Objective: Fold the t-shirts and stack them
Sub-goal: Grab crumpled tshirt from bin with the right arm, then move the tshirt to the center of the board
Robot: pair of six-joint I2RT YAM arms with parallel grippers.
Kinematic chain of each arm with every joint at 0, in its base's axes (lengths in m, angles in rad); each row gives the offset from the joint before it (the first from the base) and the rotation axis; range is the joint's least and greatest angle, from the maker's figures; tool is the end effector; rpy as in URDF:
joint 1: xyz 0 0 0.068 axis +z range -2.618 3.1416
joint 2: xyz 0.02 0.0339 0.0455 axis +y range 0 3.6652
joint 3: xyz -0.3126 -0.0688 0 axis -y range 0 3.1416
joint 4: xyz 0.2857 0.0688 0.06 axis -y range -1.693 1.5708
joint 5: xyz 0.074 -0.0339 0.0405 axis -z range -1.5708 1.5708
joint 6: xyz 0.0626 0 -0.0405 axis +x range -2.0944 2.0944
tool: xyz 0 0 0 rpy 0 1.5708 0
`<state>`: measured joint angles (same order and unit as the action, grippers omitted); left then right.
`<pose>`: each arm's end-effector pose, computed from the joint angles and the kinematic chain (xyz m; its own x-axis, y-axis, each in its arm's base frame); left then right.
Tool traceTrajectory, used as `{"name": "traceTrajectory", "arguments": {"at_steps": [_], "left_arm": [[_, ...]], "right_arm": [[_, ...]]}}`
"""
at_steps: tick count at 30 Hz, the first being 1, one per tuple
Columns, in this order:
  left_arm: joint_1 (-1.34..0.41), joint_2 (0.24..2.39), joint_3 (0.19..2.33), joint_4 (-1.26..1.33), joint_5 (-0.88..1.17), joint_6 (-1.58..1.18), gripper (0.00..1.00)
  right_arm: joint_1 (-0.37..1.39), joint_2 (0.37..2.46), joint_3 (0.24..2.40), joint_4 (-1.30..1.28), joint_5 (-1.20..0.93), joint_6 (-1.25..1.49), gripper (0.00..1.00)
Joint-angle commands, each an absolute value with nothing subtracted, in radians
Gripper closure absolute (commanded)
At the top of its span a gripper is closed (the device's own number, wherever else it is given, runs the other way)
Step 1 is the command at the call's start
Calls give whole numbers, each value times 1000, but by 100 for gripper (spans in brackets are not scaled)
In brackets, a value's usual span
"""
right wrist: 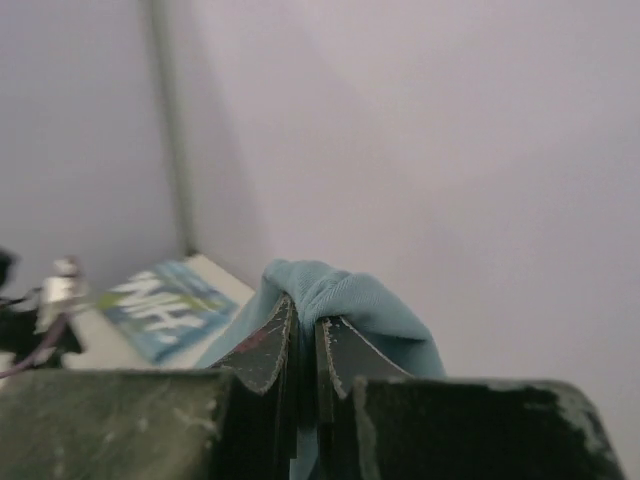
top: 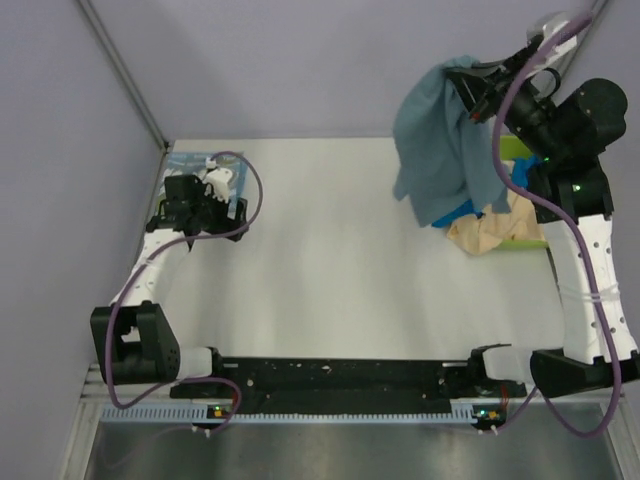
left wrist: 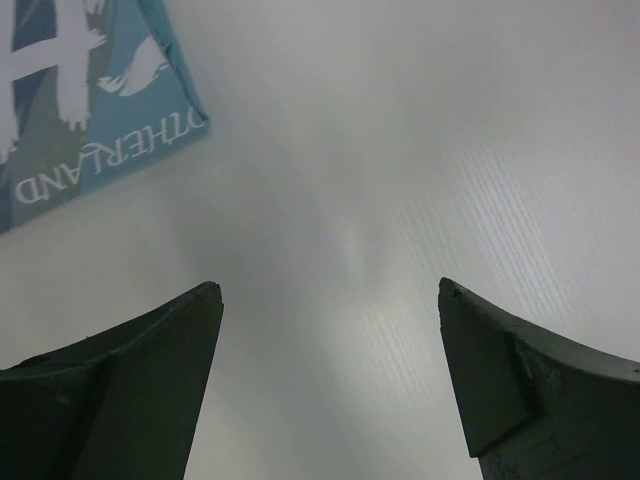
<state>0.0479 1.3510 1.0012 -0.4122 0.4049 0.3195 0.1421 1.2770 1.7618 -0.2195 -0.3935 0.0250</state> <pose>0.3368 -0.0085 0.2862 -0.5791 0.2613 -0.7723 0.4451 0.8950 -0.0310 0.2753 0.0636 0.6335 0.2470 0.0587 -0.9672 -0.5034 0.8607 -0.0764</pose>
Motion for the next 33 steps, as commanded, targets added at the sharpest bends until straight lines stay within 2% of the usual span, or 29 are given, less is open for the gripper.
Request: {"name": "traceTrajectory", "arguments": {"at_steps": [1, 3, 6, 10, 12, 14, 16, 18, 20, 22, 28, 33], "left_arm": [[107, 1282, 1031, -364, 307, 321, 7], [129, 1272, 1032, -354, 272, 315, 7], [156, 1270, 1045, -338, 200, 310, 6], [196, 1267, 1057, -328, 158, 305, 6], [201, 1267, 1058, -322, 123, 307, 6], [201, 1273, 1060, -321, 106, 313, 5], [201, 1278, 1057, -321, 113, 317, 6], [199, 1279, 1051, -328, 171, 351, 7], [190, 1281, 1043, -350, 245, 374, 12], [166, 1284, 1039, -391, 297, 409, 16], [3, 1328, 985, -555, 356, 569, 21], [-72, 1365, 878, -499, 385, 592, 14]], "right_arm": [[247, 1269, 1789, 153, -972, 279, 100], [290, 1301, 1757, 324, -1078, 426, 100], [317, 1386, 1695, 538, -1112, 641, 100], [322, 1529, 1594, 581, -1111, 738, 100], [322, 1610, 1560, 490, -1095, 680, 99], [319, 1704, 1565, 207, -1001, 452, 84], [307, 1803, 1623, -89, -749, 286, 63], [269, 1931, 1727, -321, -417, 268, 51], [212, 2035, 1872, -536, -251, 334, 49], [186, 2034, 1881, -561, -282, 322, 46], [314, 1853, 1660, -531, -261, 100, 44], [431, 1755, 1435, -505, -275, 6, 43]]}}
